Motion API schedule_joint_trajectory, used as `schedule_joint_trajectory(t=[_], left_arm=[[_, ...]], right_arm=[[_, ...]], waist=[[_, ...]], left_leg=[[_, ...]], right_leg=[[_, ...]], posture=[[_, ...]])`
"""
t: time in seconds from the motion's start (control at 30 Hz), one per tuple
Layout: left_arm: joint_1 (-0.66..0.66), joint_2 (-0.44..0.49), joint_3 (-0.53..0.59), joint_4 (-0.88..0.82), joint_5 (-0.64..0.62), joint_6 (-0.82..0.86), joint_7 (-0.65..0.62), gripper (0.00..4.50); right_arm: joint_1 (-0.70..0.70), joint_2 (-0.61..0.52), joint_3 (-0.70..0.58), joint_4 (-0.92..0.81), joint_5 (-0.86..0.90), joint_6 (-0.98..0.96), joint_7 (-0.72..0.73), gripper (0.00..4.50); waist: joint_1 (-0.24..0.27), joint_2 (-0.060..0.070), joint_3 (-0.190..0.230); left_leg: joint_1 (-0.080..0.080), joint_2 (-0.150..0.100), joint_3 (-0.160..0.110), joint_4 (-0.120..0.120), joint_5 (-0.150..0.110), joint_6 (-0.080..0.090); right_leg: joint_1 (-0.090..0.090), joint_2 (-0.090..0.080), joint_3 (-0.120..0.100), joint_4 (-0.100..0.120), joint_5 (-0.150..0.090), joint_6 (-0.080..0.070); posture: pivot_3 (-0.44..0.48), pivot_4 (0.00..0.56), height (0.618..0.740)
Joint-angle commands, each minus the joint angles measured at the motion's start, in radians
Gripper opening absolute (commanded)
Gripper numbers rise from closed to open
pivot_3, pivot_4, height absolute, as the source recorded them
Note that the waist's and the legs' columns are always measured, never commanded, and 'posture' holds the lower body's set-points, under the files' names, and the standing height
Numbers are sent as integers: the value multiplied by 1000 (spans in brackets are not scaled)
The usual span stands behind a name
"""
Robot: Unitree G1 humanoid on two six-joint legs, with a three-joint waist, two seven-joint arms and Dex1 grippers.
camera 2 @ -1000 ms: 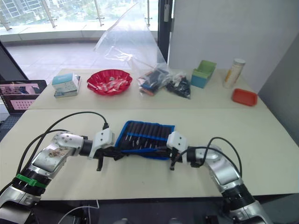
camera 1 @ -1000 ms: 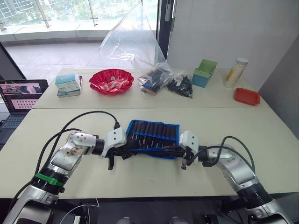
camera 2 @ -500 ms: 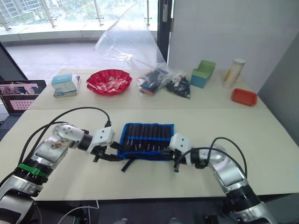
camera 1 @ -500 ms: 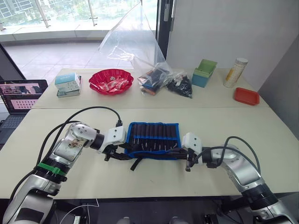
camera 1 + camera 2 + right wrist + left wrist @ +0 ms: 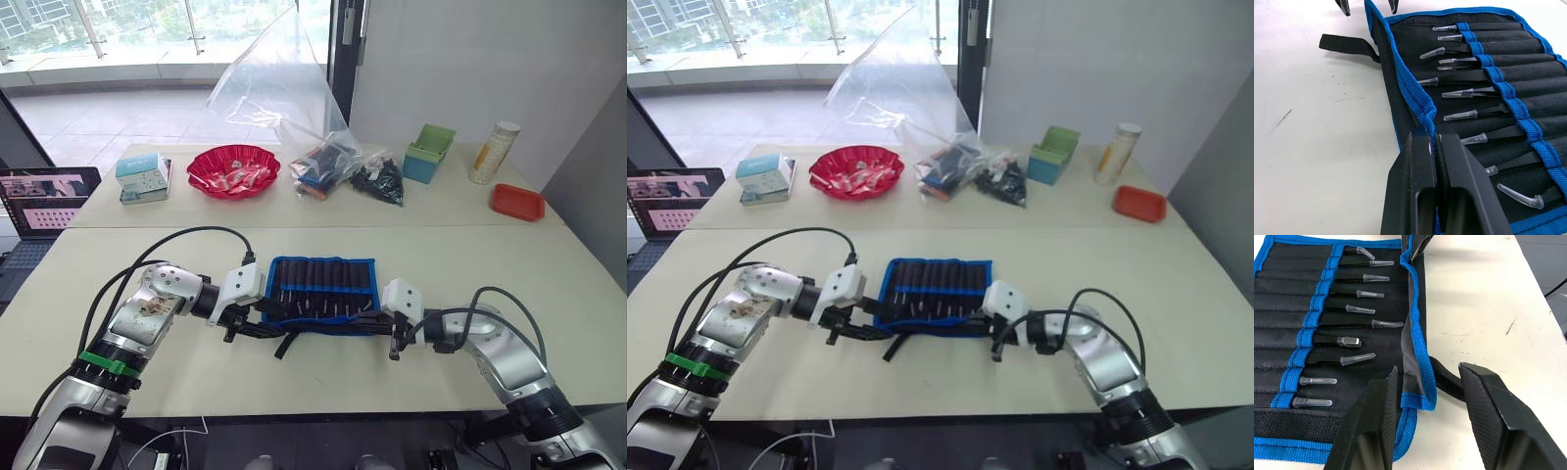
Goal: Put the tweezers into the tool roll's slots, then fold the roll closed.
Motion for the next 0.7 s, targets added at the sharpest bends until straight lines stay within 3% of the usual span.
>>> schedule_joint_trajectory(t=[0.03, 0.13, 0.3, 0.5, 0.7], left_arm=[[-14, 4, 9, 5, 14, -17, -2, 929], [-24, -3, 7, 24, 26, -50, -4, 40], [-78, -58, 23, 82, 41, -76, 42, 40], [-217, -146, -10, 276, 152, -151, 142, 40], [-272, -191, -49, 412, 248, -226, 193, 40]], right_arm=[[-2, -2, -35, -32, 9, 13, -3, 0], [2, 1, -49, -32, 21, 14, -4, 0], [-3, 19, -80, -22, 44, 25, -11, 0], [-62, 63, -95, 92, -5, 12, -53, 0], [-119, 97, -102, 209, -57, -13, -115, 0]], waist=[[0, 0, 0], [0, 0, 0], [4, 0, 0], [2, 0, 0], [-3, 0, 0]], left_leg=[[0, 0, 0, 0, 0, 0], [0, 0, 0, 0, 0, 0], [0, 0, 0, 0, 0, 0], [0, -1, 0, 2, 1, -1], [0, -1, 1, 1, 5, -8]], right_leg=[[0, 0, 0, 0, 0, 0], [0, 0, 0, 0, 0, 0], [0, 0, 0, 0, 0, 0], [0, 0, 0, 0, 0, 0], [0, 0, 0, 0, 0, 0]], posture=[[0, 150, 740], [0, 150, 740], [0, 150, 740], [0, 150, 740], [0, 150, 740]])
